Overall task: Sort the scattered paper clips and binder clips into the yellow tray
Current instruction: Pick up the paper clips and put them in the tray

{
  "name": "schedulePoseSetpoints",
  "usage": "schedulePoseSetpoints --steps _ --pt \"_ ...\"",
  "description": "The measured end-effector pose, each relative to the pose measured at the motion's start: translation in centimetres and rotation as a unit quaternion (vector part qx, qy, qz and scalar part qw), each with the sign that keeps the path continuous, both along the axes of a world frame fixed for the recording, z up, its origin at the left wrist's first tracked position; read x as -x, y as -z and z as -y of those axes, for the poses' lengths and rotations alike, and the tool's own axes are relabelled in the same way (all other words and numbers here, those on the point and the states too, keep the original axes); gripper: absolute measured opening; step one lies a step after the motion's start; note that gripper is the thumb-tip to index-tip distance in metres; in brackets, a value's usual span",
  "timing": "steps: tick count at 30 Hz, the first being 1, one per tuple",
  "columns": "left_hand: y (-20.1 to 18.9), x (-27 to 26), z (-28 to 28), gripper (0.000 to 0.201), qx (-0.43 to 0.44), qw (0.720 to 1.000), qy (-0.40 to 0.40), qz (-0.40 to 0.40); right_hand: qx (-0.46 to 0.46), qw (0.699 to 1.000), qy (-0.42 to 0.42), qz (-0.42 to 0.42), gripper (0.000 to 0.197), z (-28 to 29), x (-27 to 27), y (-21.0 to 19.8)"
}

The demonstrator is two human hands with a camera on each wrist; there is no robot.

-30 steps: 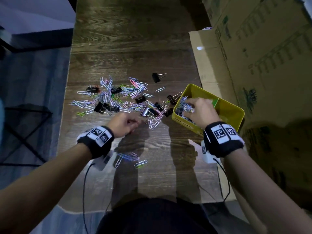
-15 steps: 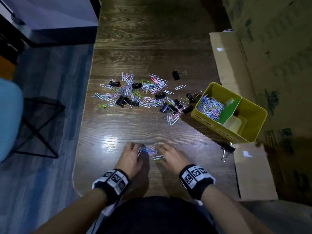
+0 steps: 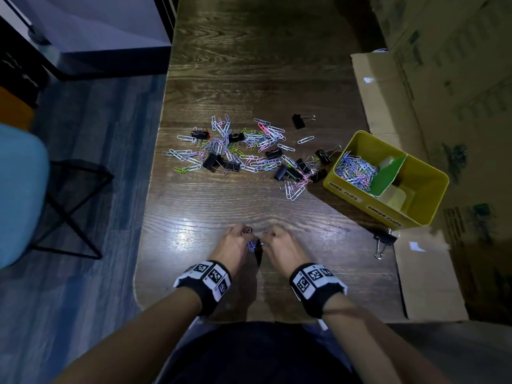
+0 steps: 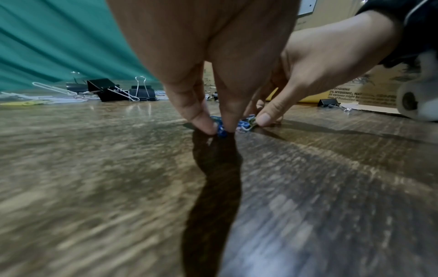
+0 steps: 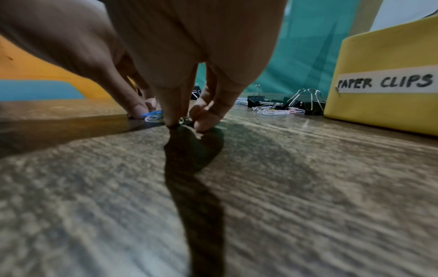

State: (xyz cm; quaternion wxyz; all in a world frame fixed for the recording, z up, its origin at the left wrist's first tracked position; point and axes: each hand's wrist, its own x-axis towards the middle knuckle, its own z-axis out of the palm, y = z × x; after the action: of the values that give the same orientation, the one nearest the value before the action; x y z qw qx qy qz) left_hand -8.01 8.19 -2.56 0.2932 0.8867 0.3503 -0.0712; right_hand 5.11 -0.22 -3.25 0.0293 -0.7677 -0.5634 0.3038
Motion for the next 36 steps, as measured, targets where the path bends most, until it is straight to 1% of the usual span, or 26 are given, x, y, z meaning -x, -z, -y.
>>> schedulePoseSetpoints --steps 2,4,8,11,13,14,16,17,19,21,24,26,29,31,33,34,36 --pt "-0.2 0.4 -0.1 0.037 -0.003 1.000 0.022 0.014 -0.002 1.000 -0.004 0.012 0.024 0.0 0.1 0.0" --pt "-0.4 0.6 0.1 0.032 -0.011 0.999 0.026 0.019 0.003 1.000 -0.002 0.021 0.027 0.0 0.2 0.4" --pt "0.1 0.3 0.9 0.035 -0.020 1.000 0.004 -0.012 0.000 1.000 0.001 0.007 0.025 -0.1 0.3 0.0" --pt "0.3 0.1 1.3 0.023 -0.030 0.999 -0.021 0.013 -0.012 0.999 -0.021 0.020 0.022 -0.1 0.3 -0.9" --pt "0.0 0.2 1.1 0.019 -0.040 0.999 -0.019 0.021 -0.018 0.999 -0.025 0.022 0.023 -0.1 0.3 -1.5" --pt "0.0 0.2 1.0 0.021 -0.040 0.999 -0.018 0.033 -0.021 0.999 -0.027 0.023 0.024 -0.1 0.2 -1.7" --pt "0.0 0.3 0.8 0.034 -0.043 0.998 0.003 0.043 -0.027 0.999 -0.033 0.020 0.025 -0.1 0.2 -1.9" --pt "0.1 0.3 0.7 0.036 -0.038 0.998 0.009 0.044 -0.029 0.999 -0.036 0.019 0.025 0.0 0.2 -1.9" --pt "0.0 0.2 0.6 0.032 -0.034 0.998 0.013 0.054 -0.031 0.998 -0.047 0.020 0.026 0.2 0.3 -2.0" --pt "-0.2 0.0 0.6 0.029 -0.034 0.998 0.037 0.033 -0.032 0.998 -0.055 0.024 0.027 0.3 0.3 -1.9" --pt "0.3 0.1 0.7 0.036 -0.066 0.996 0.059 -0.018 -0.029 0.997 -0.067 0.035 0.028 0.2 0.3 -1.8" --pt "0.6 0.1 0.8 0.037 -0.061 0.996 0.051 -0.040 -0.033 0.996 -0.077 0.040 0.030 0.2 0.3 -1.7" --pt "0.7 0.2 1.0 0.038 -0.075 0.994 0.051 -0.061 -0.034 0.995 -0.089 0.041 0.032 0.4 0.4 -1.7" --pt "0.8 0.3 0.9 0.041 -0.068 0.996 0.037 -0.045 -0.031 0.994 -0.093 0.039 0.035 0.6 0.3 -1.7" --pt "1.0 0.3 0.6 0.044 -0.031 0.999 0.003 -0.020 -0.030 0.994 -0.098 0.037 0.037 0.7 0.2 -1.7" --pt "1.0 0.3 0.4 0.043 -0.011 1.000 -0.012 -0.016 -0.030 0.993 -0.105 0.038 0.036 0.8 0.1 -1.6" --pt "1.2 0.2 0.2 0.042 0.001 0.999 -0.030 -0.011 -0.033 0.991 -0.122 0.047 0.033 1.0 0.1 -1.3"
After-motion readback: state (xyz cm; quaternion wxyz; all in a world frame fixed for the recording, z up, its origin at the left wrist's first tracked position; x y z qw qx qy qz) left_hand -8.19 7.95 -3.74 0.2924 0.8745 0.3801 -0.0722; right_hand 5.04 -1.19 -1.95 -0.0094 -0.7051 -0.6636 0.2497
